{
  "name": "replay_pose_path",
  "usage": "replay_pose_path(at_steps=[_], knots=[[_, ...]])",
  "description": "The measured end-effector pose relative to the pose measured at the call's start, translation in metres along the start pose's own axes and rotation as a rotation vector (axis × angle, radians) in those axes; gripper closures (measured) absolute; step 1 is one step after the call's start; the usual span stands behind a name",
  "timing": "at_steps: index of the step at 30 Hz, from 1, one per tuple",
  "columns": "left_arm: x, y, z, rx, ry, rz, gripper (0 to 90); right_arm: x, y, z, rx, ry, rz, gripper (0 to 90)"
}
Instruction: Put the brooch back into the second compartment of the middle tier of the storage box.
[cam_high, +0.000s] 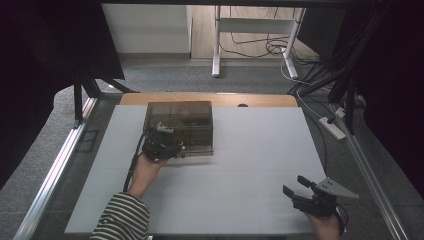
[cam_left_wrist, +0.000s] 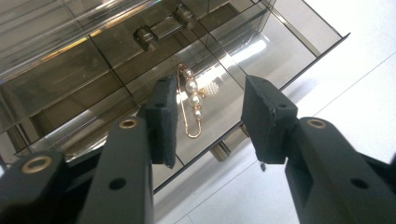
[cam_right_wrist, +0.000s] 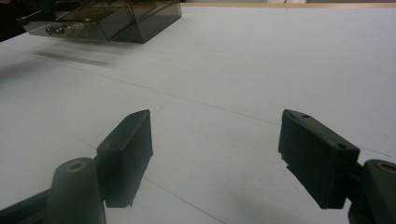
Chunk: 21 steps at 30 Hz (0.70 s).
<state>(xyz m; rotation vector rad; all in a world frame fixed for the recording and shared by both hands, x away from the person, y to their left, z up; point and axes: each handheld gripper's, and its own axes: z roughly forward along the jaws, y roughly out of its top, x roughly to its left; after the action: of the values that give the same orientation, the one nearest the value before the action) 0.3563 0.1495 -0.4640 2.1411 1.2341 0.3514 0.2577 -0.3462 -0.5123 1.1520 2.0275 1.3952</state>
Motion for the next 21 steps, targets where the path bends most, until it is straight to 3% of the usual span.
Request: replay_pose_path(at_steps=[6,21], knots=[[-0.001,-0.004,-0.007,-0.024,-0.004,-0.009,48.0,0.000,0.000,0.000,0.000,0.001,-0.001,26.1],[-0.005,-0.018,-0.023,-0.082,-0.007,0.007,44.7,0.000,0.000,0.001,0.002,0.002,0.000,26.0]])
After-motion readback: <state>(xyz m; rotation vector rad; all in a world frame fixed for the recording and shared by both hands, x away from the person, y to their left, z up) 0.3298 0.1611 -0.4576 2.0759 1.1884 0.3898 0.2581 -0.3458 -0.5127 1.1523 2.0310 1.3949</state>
